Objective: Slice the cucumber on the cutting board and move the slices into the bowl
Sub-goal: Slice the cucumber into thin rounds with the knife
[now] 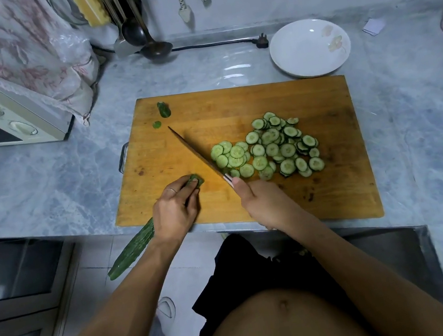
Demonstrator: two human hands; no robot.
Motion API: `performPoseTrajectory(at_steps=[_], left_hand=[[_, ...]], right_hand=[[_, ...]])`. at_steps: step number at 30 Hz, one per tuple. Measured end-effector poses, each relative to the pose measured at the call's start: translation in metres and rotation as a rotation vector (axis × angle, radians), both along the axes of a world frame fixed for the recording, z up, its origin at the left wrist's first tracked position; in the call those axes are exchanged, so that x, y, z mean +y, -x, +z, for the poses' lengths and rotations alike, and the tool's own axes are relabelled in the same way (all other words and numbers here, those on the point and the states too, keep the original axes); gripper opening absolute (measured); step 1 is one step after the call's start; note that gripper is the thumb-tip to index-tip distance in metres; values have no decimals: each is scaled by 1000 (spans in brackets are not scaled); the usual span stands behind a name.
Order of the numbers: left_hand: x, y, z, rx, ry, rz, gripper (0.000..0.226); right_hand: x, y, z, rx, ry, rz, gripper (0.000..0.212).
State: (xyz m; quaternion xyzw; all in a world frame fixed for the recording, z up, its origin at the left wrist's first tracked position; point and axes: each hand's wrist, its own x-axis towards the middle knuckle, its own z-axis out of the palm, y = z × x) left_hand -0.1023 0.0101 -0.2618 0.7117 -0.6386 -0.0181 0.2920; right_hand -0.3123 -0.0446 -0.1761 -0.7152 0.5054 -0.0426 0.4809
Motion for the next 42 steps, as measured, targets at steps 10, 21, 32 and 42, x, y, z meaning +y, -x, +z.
performPoseTrajectory(at_steps=[10, 21, 32, 42], left_hand=[[-14, 7, -4, 17, 7, -32, 25], [-13, 6, -6, -24, 52, -43, 28], [-12, 8, -11, -20, 71, -35, 23], [-12, 5, -6, -16, 23, -32, 25]], right_hand=[[12, 13, 20, -66, -51, -11, 73], [16, 9, 26, -54, -57, 40, 66], [9, -9, 16, 31, -46, 94, 62], [10, -15, 3, 57, 18, 102, 63]])
